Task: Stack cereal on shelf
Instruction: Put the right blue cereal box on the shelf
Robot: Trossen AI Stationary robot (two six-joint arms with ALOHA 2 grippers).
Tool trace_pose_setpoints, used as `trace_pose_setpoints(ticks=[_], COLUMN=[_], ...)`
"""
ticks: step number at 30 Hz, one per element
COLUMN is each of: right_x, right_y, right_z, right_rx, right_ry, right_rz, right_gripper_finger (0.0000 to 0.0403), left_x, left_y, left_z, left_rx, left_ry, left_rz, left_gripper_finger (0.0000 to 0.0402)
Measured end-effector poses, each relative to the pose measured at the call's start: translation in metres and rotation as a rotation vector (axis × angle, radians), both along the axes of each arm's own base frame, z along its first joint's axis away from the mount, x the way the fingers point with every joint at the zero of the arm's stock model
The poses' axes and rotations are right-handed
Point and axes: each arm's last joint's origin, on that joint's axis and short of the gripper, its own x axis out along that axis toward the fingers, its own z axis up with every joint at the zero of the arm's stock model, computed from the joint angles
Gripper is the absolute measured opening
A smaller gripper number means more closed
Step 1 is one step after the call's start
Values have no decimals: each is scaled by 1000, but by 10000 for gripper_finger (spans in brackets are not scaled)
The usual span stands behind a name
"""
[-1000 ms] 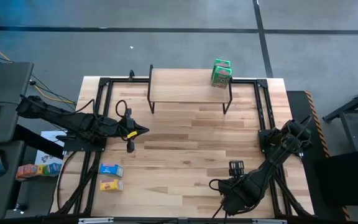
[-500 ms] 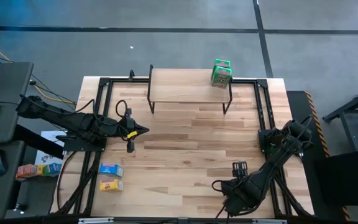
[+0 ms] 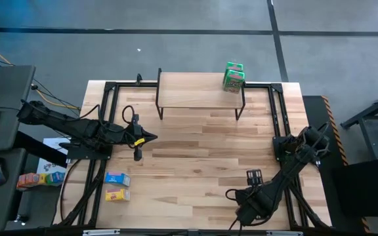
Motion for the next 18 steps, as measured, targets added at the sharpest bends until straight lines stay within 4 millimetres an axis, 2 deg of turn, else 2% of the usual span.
trace_pose_setpoints(ticks=[8, 18], right_x=[-1, 0], right_y=[-2, -3], right_z=[-2, -2], right_rx=[-28, -40], right_ry=[-9, -21], right_rz=[26, 41], right_gripper_finger=[260, 190], left_x=[0, 0], left_y=[0, 0], left_z=[0, 0], left_rx=[0, 0], left_ry=[0, -1], left_rz=[0, 0], left_gripper_finger=[0, 0])
